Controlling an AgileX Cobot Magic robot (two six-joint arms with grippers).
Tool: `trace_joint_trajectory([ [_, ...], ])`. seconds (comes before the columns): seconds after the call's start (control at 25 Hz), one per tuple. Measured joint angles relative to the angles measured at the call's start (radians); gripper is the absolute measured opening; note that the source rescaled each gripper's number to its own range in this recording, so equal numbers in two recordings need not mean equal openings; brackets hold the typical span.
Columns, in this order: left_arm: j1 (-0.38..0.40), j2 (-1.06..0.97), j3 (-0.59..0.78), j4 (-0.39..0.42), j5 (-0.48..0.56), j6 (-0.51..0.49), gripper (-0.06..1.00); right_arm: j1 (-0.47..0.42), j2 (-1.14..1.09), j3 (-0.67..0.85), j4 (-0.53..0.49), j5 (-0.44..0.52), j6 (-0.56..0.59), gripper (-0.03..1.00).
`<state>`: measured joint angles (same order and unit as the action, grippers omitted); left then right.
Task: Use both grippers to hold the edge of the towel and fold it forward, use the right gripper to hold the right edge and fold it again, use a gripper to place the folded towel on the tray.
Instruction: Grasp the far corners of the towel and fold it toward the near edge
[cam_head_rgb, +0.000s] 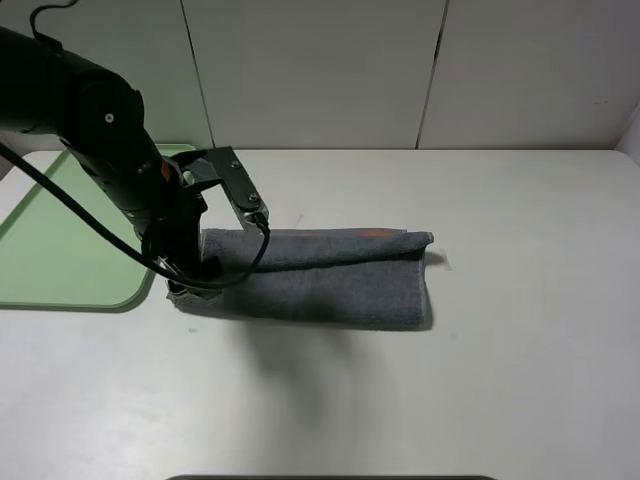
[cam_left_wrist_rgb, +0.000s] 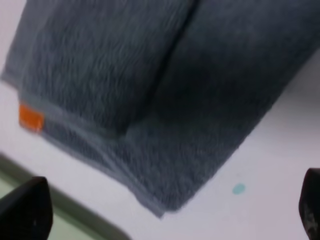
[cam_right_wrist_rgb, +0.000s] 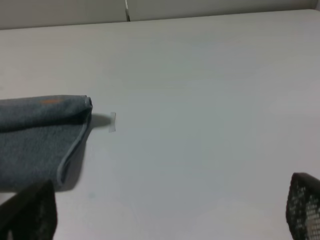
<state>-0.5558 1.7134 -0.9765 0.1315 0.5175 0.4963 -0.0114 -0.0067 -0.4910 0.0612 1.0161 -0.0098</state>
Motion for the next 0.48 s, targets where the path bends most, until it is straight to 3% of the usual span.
trace_joint_trajectory([
  [0.2,-0.051,0.008,-0.067,0.057,-0.015,0.044,1.0,0.0,0.0,0.0,0.0,0.0,0.0,1.0],
  [0.48,-0.092,0.135,-0.192,0.067,-0.016,0.119,1.0,0.0,0.0,0.0,0.0,0.0,0.0,1.0],
])
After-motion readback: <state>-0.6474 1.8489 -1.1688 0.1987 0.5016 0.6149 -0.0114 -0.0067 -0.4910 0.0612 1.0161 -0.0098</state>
